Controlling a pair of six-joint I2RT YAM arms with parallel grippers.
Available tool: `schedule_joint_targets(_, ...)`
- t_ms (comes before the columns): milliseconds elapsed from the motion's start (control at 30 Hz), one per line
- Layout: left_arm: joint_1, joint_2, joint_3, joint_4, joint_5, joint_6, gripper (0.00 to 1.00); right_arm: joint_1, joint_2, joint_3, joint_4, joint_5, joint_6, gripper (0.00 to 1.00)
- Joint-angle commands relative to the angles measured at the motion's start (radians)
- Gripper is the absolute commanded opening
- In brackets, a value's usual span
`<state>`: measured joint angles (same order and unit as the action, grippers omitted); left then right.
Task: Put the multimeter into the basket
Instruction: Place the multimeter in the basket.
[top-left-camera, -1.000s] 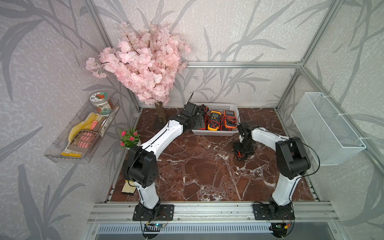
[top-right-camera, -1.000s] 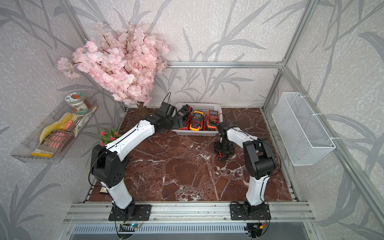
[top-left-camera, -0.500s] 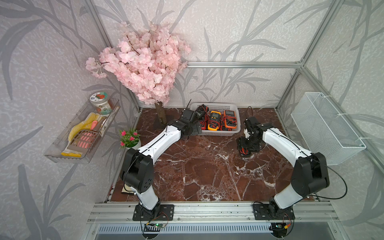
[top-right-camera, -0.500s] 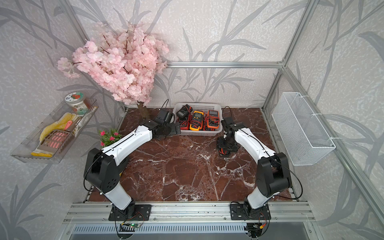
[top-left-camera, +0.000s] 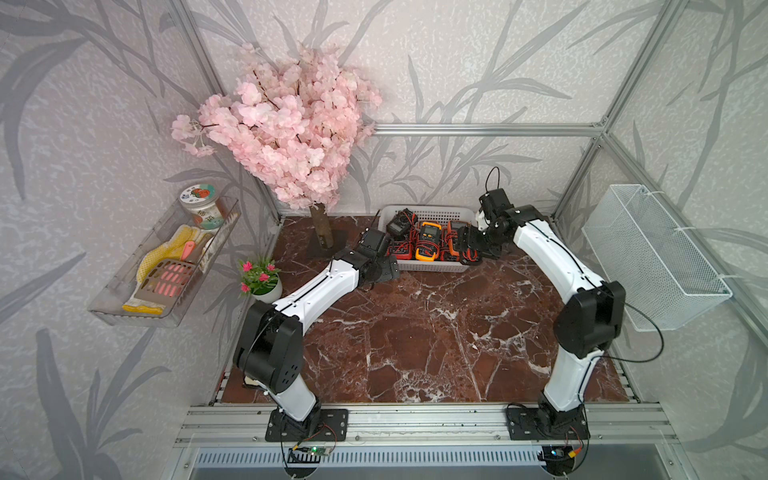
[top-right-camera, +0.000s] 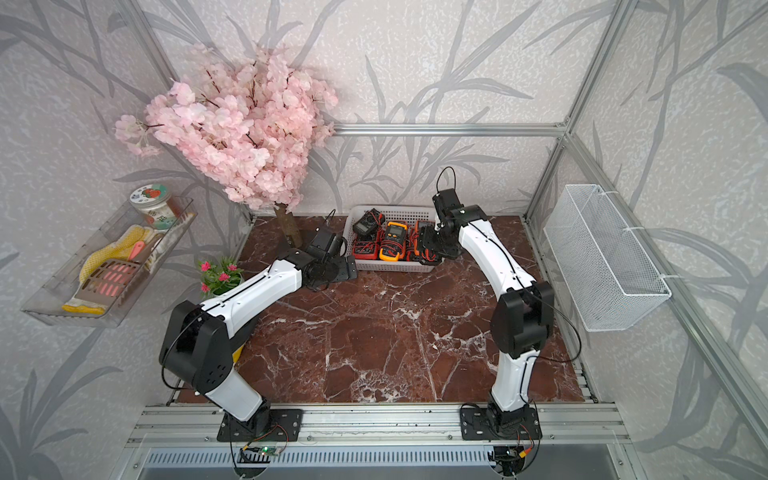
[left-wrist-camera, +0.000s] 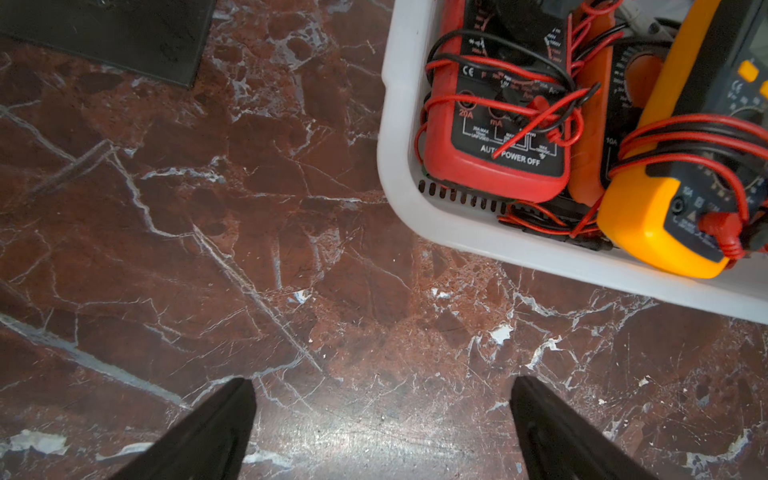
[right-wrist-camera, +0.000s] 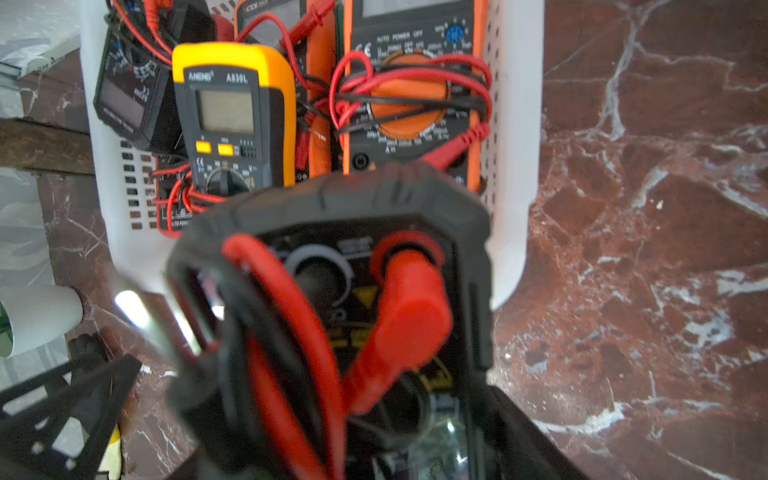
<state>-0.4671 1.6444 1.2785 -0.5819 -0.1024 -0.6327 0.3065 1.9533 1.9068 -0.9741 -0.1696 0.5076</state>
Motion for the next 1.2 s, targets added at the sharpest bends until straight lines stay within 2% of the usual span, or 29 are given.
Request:
schedule_joint_targets(0,0.004,-0.043,-0.019,0.007,-0.004,-0.009,1.00,0.000,0.095,0.148,-0.058,-0.004,0.011,0.56)
schedule_joint_targets(300,0.004,-0.057,-0.042,0.009,0.018,-0.015,1.00,0.001,0.371,0.557,-0.220,0.041,-0.024,0.60)
schedule_joint_targets(467,0.004,-0.060,-0.041,0.007,0.016,-0.017,1.00,0.002,0.485,0.703,-0.286,0.044,-0.019,0.61)
schedule_joint_targets(567,0.004,-0.062,-0.040,0.009,0.015,-0.018,1.00,0.002,0.507,0.721,-0.289,0.045,-0.018,0.64)
schedule_joint_targets(800,0.005,-0.055,-0.019,0.013,0.013,-0.019,1.00,0.002,0.510,0.724,-0.282,0.038,-0.017,0.80)
schedule_joint_targets(1033,0.005,-0.040,0.031,0.001,0.002,-0.004,1.00,0.002,0.483,0.737,-0.276,0.036,-0.016,0.86)
schedule_joint_targets(1167,0.004,-0.044,0.058,-0.005,-0.014,0.007,1.00,0.001,0.461,0.757,-0.294,0.041,-0.019,0.93)
